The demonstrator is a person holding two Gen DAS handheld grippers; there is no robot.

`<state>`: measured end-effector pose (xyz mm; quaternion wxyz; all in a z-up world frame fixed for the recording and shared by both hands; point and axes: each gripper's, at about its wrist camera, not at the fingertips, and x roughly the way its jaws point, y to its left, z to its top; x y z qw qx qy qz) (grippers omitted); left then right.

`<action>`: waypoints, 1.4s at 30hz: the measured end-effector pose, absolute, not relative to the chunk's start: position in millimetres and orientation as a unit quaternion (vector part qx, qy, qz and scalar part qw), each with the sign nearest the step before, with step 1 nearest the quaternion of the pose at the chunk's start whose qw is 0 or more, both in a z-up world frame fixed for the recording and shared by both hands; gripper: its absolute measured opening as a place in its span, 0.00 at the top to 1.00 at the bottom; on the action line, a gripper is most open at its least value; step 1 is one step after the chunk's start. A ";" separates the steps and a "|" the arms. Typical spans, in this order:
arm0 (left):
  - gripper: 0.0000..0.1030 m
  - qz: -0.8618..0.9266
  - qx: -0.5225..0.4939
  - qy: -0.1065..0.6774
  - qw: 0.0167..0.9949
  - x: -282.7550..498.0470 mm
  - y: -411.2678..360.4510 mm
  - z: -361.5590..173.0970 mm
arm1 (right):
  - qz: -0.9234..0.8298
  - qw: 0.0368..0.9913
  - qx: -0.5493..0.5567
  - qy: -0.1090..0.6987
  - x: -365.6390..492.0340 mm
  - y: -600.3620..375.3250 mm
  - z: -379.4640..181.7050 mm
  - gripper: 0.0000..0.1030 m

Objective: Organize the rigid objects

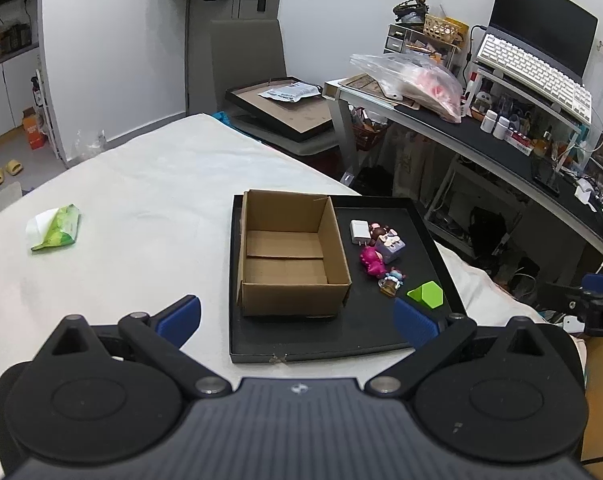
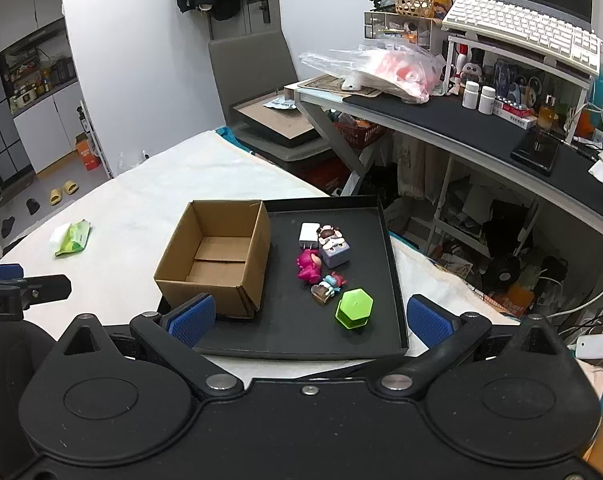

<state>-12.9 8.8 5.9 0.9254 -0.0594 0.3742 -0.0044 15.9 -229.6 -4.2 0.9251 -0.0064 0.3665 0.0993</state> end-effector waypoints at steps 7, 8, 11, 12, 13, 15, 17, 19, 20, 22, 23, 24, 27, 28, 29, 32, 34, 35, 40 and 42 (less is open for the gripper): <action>0.01 -0.016 -0.053 0.374 0.926 -4.3 10.9 -2.2 | 0.104 0.921 -0.008 0.376 21.9 -226.2 -16.5 0.00; 0.01 -0.015 -0.054 0.375 0.925 -1.5 12.0 -2.9 | 0.102 0.920 -0.008 0.379 25.0 -226.6 -19.0 0.00; 0.01 -0.013 -0.071 0.377 0.923 8.1 19.4 -5.3 | 0.104 0.918 -0.002 0.384 32.4 -226.6 -23.9 0.00; 0.01 -0.007 -0.072 0.375 0.924 10.4 21.5 -5.9 | 0.105 0.918 -0.002 0.383 33.5 -225.9 -25.0 0.00; 0.01 0.001 -0.068 0.374 0.925 13.7 22.4 -6.0 | 0.106 0.918 -0.003 0.382 35.4 -224.9 -25.7 0.00; 0.01 0.009 -0.062 0.374 0.925 21.1 25.8 -4.7 | 0.107 0.918 -0.006 0.381 38.8 -223.1 -27.3 0.00; 0.01 0.004 -0.071 0.374 0.925 26.7 31.1 -3.6 | 0.110 0.917 -0.001 0.384 43.3 -222.9 -29.5 0.00; 0.01 -0.003 -0.073 0.375 0.924 32.7 35.4 -4.8 | 0.101 0.917 0.002 0.386 49.9 -223.9 -32.2 0.00; 0.02 -0.002 -0.071 0.376 0.924 35.7 36.4 -6.0 | 0.097 0.916 0.004 0.388 53.1 -224.5 -33.6 0.00; 0.02 -0.001 -0.070 0.379 0.923 41.7 39.4 -9.4 | 0.093 0.915 0.011 0.392 59.7 -225.8 -36.9 0.00; 0.03 0.002 -0.073 0.381 0.922 44.8 41.6 -11.2 | 0.091 0.914 0.014 0.394 63.1 -226.1 -38.5 0.00; 0.03 0.002 -0.077 0.380 0.922 46.9 44.4 -13.1 | 0.088 0.914 0.017 0.396 66.0 -226.3 -40.2 0.00; 0.03 0.001 -0.091 0.384 0.919 56.2 49.8 -19.8 | 0.080 0.912 0.022 0.401 76.1 -225.6 -45.5 0.00; 0.03 0.001 -0.092 0.385 0.918 59.2 51.2 -21.7 | 0.073 0.912 0.023 0.404 79.7 -225.3 -47.7 0.00; 0.03 0.001 -0.093 0.386 0.918 61.9 52.1 -24.1 | 0.067 0.911 0.022 0.406 83.0 -224.8 -49.5 0.00; 0.03 -0.001 -0.096 0.392 0.915 70.6 55.3 -30.1 | 0.057 0.908 0.034 0.413 92.4 -227.3 -57.6 0.00; 0.04 0.001 -0.095 0.398 0.913 76.7 56.3 -32.8 | 0.055 0.907 0.040 0.416 97.9 -228.4 -61.8 0.00; 0.04 -0.001 -0.095 0.400 0.911 80.5 56.5 -33.6 | 0.052 0.906 0.040 0.417 100.7 -228.0 -63.6 0.00; 0.07 -0.006 -0.094 0.408 0.908 93.5 58.1 -39.4 | 0.049 0.902 0.038 0.427 111.1 -223.5 -70.1 0.00; 0.10 -0.007 -0.097 0.416 0.904 100.1 58.6 -44.5 | 0.040 0.899 0.038 0.435 117.0 -223.1 -75.3 0.00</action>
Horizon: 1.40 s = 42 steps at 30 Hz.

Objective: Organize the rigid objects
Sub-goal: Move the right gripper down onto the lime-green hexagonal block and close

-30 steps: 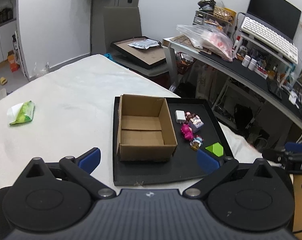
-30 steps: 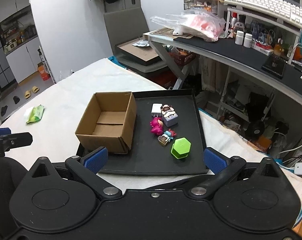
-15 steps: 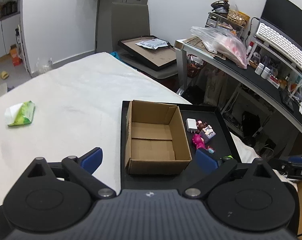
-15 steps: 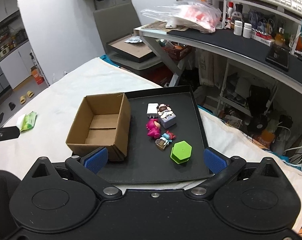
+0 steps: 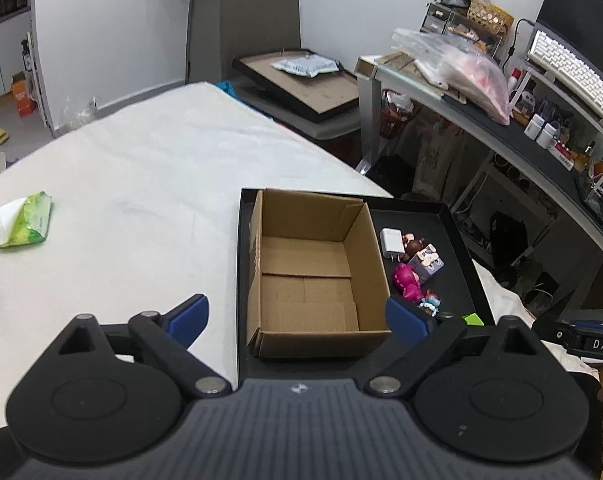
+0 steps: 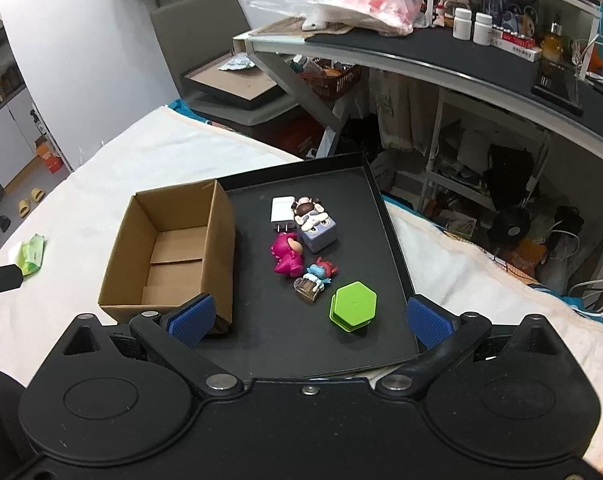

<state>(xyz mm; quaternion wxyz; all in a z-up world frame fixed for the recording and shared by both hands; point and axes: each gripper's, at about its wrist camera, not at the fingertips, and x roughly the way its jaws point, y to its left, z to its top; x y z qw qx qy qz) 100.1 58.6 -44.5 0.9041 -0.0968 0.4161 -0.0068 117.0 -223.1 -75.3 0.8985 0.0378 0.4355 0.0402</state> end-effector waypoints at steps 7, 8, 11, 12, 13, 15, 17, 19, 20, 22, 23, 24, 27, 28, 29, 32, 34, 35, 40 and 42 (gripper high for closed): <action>0.20 0.000 -0.099 0.454 0.886 127.2 59.4 -65.9 | 0.018 0.891 0.057 0.450 132.8 -227.0 -92.8 0.00; 0.23 0.001 -0.100 0.460 0.882 130.5 60.1 -68.9 | 0.015 0.891 0.062 0.450 134.8 -228.7 -94.8 0.00; 0.27 0.003 -0.100 0.475 0.874 140.8 60.8 -79.4 | 0.007 0.889 0.081 0.451 141.2 -236.9 -102.0 0.00; 0.28 0.005 -0.099 0.480 0.872 143.8 61.2 -82.6 | 0.003 0.888 0.086 0.451 143.9 -239.2 -104.6 0.00; 0.29 0.006 -0.099 0.483 0.870 146.2 61.2 -85.9 | -0.001 0.887 0.090 0.453 146.1 -241.7 -107.4 0.00; 0.32 0.009 -0.101 0.492 0.865 152.5 62.2 -92.7 | -0.008 0.883 0.102 0.459 151.1 -247.5 -113.6 0.00; 0.35 0.014 -0.103 0.503 0.858 159.6 63.2 -101.0 | -0.011 0.879 0.113 0.463 155.9 -252.7 -119.6 0.00; 0.37 0.019 -0.105 0.511 0.853 166.4 64.4 -109.1 | -0.015 0.876 0.119 0.468 161.1 -256.8 -125.2 0.01; 0.38 0.022 -0.105 0.515 0.850 170.3 65.0 -113.3 | -0.017 0.874 0.122 0.471 164.3 -258.5 -128.4 0.01; 0.40 0.029 -0.104 0.525 0.844 178.7 65.1 -122.3 | -0.021 0.869 0.125 0.479 170.5 -261.6 -135.2 0.01; 0.43 0.032 -0.105 0.531 0.840 183.2 65.1 -127.4 | -0.021 0.866 0.128 0.484 174.1 -262.9 -139.7 0.01; 0.45 0.036 -0.105 0.537 0.836 188.0 64.8 -132.1 | -0.020 0.863 0.129 0.488 177.3 -263.9 -144.0 0.02; 0.48 0.042 -0.106 0.554 0.825 201.8 63.1 -144.0 | -0.021 0.854 0.132 0.503 186.8 -266.3 -155.4 0.04; 0.48 0.044 -0.105 0.558 0.822 205.1 62.8 -147.0 | -0.022 0.851 0.133 0.507 190.5 -267.6 -159.1 0.04; 0.48 0.047 -0.102 0.562 0.820 209.0 62.0 -149.9 | -0.024 0.848 0.134 0.512 194.1 -268.7 -162.8 0.04; 0.48 0.056 -0.084 0.576 0.811 218.9 58.9 -162.0 | -0.026 0.838 0.135 0.528 203.9 -271.6 -173.7 0.04; 0.51 0.063 -0.086 0.593 0.798 226.2 59.9 -171.1 | -0.022 0.829 0.132 0.543 211.8 -271.1 -182.9 0.04; 0.54 0.068 -0.091 0.599 0.793 230.2 60.9 -174.9 | -0.018 0.824 0.130 0.552 216.0 -269.4 -188.2 0.04; 0.85 0.114 -0.100 0.611 0.777 244.6 63.1 -186.4 | -0.024 0.793 0.130 0.595 234.4 -269.6 -214.1 0.07; 0.89 0.131 -0.103 0.613 0.772 248.3 63.8 -190.7 | -0.019 0.779 0.128 0.613 240.6 -268.6 -225.1 0.19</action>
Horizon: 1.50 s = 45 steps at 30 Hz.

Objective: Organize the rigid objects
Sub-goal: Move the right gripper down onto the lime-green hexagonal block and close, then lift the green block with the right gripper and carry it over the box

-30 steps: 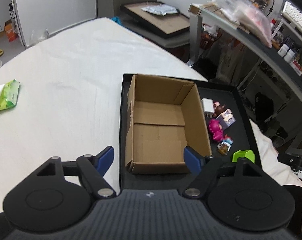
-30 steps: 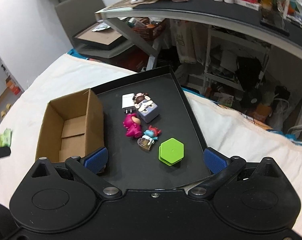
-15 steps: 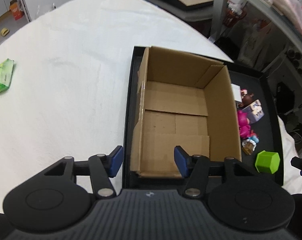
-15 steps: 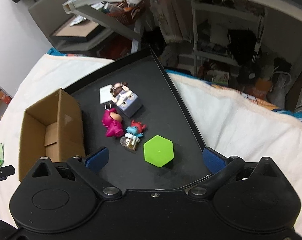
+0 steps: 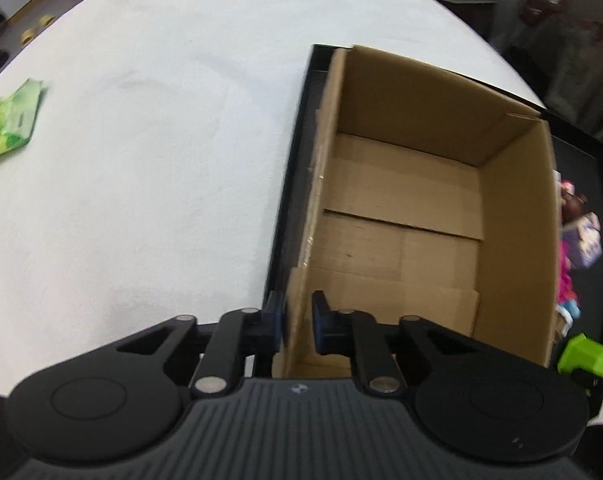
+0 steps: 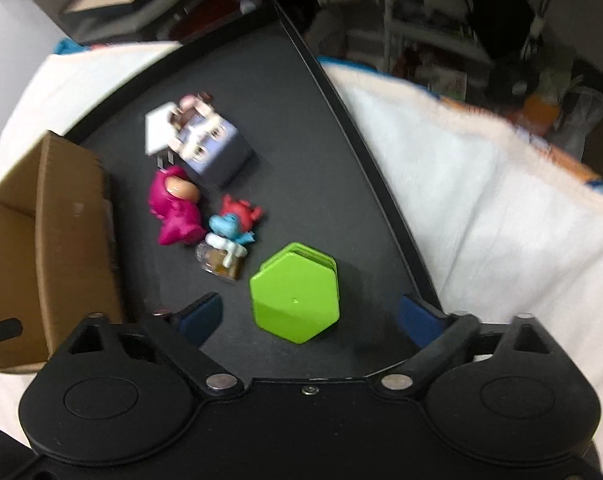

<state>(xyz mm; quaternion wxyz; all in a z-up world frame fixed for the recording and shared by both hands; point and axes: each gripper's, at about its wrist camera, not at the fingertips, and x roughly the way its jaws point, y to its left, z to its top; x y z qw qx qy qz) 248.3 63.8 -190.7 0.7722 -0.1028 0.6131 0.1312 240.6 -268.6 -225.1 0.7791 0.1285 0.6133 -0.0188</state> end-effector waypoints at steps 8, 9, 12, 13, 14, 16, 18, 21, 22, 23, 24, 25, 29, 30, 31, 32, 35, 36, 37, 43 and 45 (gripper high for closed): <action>0.89 0.140 -0.106 0.618 0.767 252.1 62.7 -192.3 | 0.003 0.770 0.140 0.622 244.1 -272.7 -237.2 0.56; 0.89 0.137 -0.106 0.618 0.767 252.1 62.7 -192.5 | 0.001 0.770 0.142 0.622 243.2 -274.1 -236.6 0.56; 0.89 0.124 -0.107 0.617 0.770 250.8 61.9 -193.3 | 0.004 0.775 0.152 0.613 242.1 -277.6 -230.6 0.56; 0.89 0.120 -0.110 0.616 0.771 250.0 62.5 -193.5 | 0.003 0.780 0.151 0.608 240.4 -278.0 -227.5 0.56; 0.89 0.115 -0.113 0.614 0.773 248.6 63.6 -193.7 | 0.001 0.784 0.151 0.603 239.0 -278.0 -224.5 0.56; 0.89 0.107 -0.120 0.610 0.776 244.9 66.1 -194.3 | -0.002 0.790 0.151 0.595 234.1 -277.1 -219.2 0.56; 0.88 0.098 -0.130 0.604 0.780 240.5 69.9 -194.7 | -0.004 0.798 0.145 0.585 229.7 -273.8 -212.5 0.56; 0.88 0.090 -0.140 0.593 0.788 235.4 75.6 -196.6 | -0.002 0.809 0.136 0.572 223.1 -265.8 -199.8 0.56; 0.88 0.088 -0.143 0.588 0.791 233.3 77.4 -198.1 | -0.001 0.812 0.133 0.569 223.8 -263.5 -196.9 0.56; 0.88 0.086 -0.149 0.584 0.794 231.5 79.6 -199.7 | 0.001 0.815 0.131 0.564 221.7 -260.0 -192.3 0.56; 0.88 0.084 -0.153 0.581 0.795 230.6 80.8 -200.4 | 0.004 0.819 0.131 0.558 220.1 -256.6 -187.6 0.56; 0.88 0.080 -0.158 0.575 0.799 229.6 83.4 -201.1 | 0.004 0.823 0.131 0.553 218.7 -253.4 -183.2 0.56; 0.88 0.069 -0.171 0.557 0.810 228.1 91.7 -203.2 | 0.017 0.839 0.120 0.530 214.2 -233.2 -166.6 0.56; 0.88 0.068 -0.173 0.555 0.811 228.8 93.3 -204.0 | 0.019 0.841 0.117 0.527 213.6 -228.2 -164.1 0.56; 0.88 0.066 -0.175 0.554 0.811 229.2 95.2 -204.4 | 0.020 0.844 0.114 0.524 213.4 -222.9 -161.5 0.56; 0.88 0.064 -0.179 0.553 0.811 229.0 96.9 -204.5 | 0.021 0.847 0.108 0.519 212.4 -216.7 -157.5 0.56; 0.87 0.057 -0.192 0.545 0.814 225.3 99.4 -206.8 | 0.028 0.857 0.093 0.506 209.2 -199.7 -145.0 0.56; 0.86 0.055 -0.199 0.542 0.814 223.7 101.5 -207.6 | 0.028 0.860 0.089 0.503 208.5 -194.6 -141.2 0.56; 0.86 0.052 -0.205 0.541 0.814 221.4 103.1 -208.3 | 0.029 0.862 0.084 0.500 208.4 -189.2 -137.4 0.56; 0.85 0.040 -0.238 0.537 0.808 217.1 112.4 -210.2 | 0.036 0.873 0.059 0.482 210.9 -156.8 -120.6 0.56; 0.85 0.032 -0.239 0.537 0.808 215.2 111.6 -209.8 | 0.041 0.875 0.051 0.479 213.3 -145.0 -117.6 0.56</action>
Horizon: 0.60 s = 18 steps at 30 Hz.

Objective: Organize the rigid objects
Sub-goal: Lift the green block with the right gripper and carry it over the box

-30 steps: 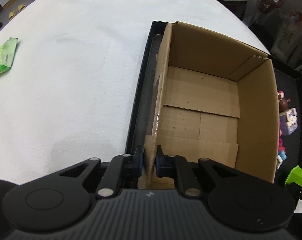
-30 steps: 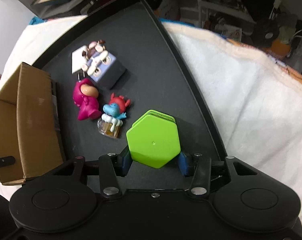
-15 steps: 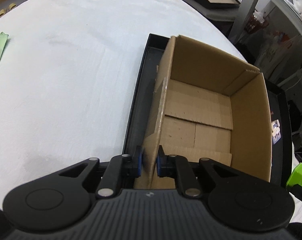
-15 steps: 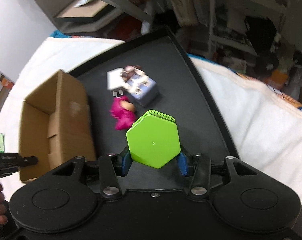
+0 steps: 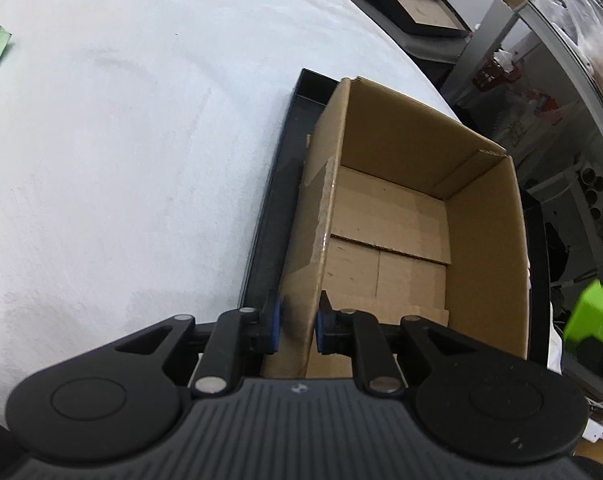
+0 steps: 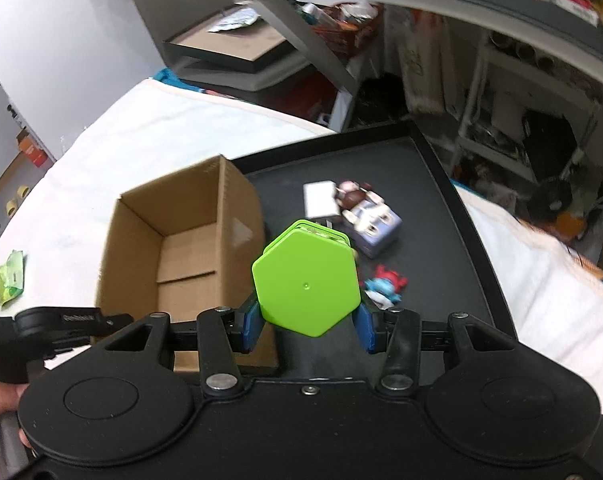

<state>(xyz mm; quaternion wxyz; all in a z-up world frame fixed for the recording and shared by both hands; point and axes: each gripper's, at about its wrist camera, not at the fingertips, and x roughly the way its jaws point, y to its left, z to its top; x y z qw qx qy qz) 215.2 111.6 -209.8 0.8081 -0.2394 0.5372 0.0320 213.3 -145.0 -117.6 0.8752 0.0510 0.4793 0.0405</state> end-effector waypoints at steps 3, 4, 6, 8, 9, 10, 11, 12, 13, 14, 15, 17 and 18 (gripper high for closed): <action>0.83 0.023 -0.246 0.537 0.807 214.3 114.0 -210.9 | 0.048 0.878 0.035 0.475 216.0 -126.3 -113.3 0.56; 0.83 0.021 -0.249 0.536 0.806 213.9 114.1 -211.2 | 0.051 0.879 0.027 0.473 217.0 -119.5 -111.8 0.56; 0.83 0.016 -0.255 0.535 0.805 213.0 115.4 -211.1 | 0.057 0.880 0.016 0.471 219.9 -107.3 -109.8 0.56; 0.83 0.015 -0.261 0.533 0.805 212.0 116.9 -211.4 | 0.063 0.880 0.004 0.470 221.9 -94.0 -108.4 0.56; 0.83 0.016 -0.264 0.531 0.805 211.4 117.7 -211.8 | 0.066 0.881 -0.002 0.469 222.9 -87.7 -108.0 0.56; 0.83 0.017 -0.266 0.530 0.805 211.0 118.6 -212.6 | 0.068 0.881 -0.006 0.467 224.1 -81.5 -107.9 0.56; 0.83 0.018 -0.269 0.529 0.805 210.7 119.4 -213.0 | 0.071 0.882 -0.010 0.467 224.7 -75.9 -108.2 0.56; 0.83 0.018 -0.273 0.528 0.804 210.5 120.8 -213.0 | 0.074 0.881 -0.014 0.467 226.5 -69.8 -109.3 0.56; 0.83 0.019 -0.276 0.527 0.803 210.1 122.0 -213.1 | 0.077 0.880 -0.016 0.468 226.3 -64.3 -109.6 0.56; 0.83 0.020 -0.279 0.526 0.803 209.3 123.3 -213.2 | 0.080 0.879 -0.020 0.469 227.0 -58.5 -110.4 0.56; 0.83 0.021 -0.281 0.525 0.803 209.1 123.8 -213.1 | 0.084 0.879 -0.024 0.468 227.0 -52.9 -111.5 0.56; 0.82 0.023 -0.284 0.523 0.804 208.1 123.8 -213.4 | 0.091 0.878 -0.031 0.469 228.3 -42.3 -113.9 0.56; 0.82 0.023 -0.285 0.521 0.804 206.1 123.8 -213.5 | 0.093 0.877 -0.034 0.470 228.6 -38.1 -114.7 0.56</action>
